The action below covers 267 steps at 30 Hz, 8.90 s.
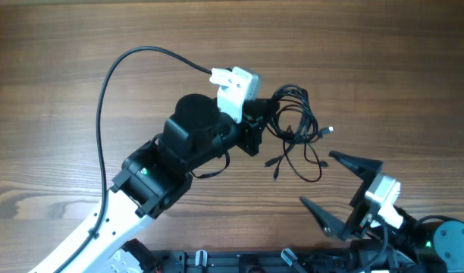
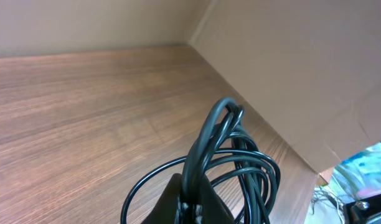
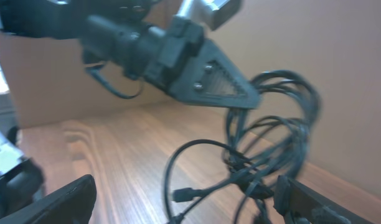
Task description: Untangle cables
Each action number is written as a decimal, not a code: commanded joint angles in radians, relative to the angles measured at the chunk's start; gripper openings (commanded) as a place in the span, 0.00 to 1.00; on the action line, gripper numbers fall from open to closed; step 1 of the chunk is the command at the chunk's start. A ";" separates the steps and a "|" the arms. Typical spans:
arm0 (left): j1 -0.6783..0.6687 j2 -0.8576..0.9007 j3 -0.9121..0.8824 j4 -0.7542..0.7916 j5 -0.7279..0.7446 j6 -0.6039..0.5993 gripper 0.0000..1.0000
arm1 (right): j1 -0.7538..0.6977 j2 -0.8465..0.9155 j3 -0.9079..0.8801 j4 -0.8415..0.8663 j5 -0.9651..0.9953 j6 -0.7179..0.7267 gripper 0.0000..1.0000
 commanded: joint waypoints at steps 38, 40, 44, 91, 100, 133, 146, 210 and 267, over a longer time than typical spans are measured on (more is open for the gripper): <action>-0.129 -0.184 0.012 -0.097 -0.310 0.111 0.04 | 0.000 0.060 0.012 -0.391 0.907 0.697 0.98; -0.130 -0.183 0.012 -0.096 -0.310 0.134 0.04 | 0.000 0.060 0.012 -0.330 0.758 0.522 1.00; -0.130 -0.182 0.012 -0.093 -0.219 0.213 0.04 | 0.000 0.060 0.012 -0.201 0.358 0.264 1.00; 0.009 -0.284 0.012 0.233 0.476 -0.403 0.04 | 0.000 0.061 0.012 -0.259 0.572 0.200 0.04; 0.143 -0.163 0.012 0.066 0.293 -0.185 1.00 | 0.000 0.061 0.012 -0.240 0.457 0.237 0.04; -0.106 0.145 0.012 0.227 0.318 -0.186 0.58 | 0.000 0.061 0.012 -0.064 0.480 0.829 0.04; -0.106 0.143 0.012 0.278 0.407 -0.266 0.04 | 0.000 0.061 0.012 -0.145 0.588 0.739 0.04; -0.051 0.150 0.012 0.114 0.262 -0.630 0.31 | 0.000 0.061 0.012 -0.117 0.382 1.078 0.04; 0.366 0.092 0.012 0.309 0.698 -0.766 0.04 | 0.000 0.061 0.012 -0.301 0.687 0.556 0.04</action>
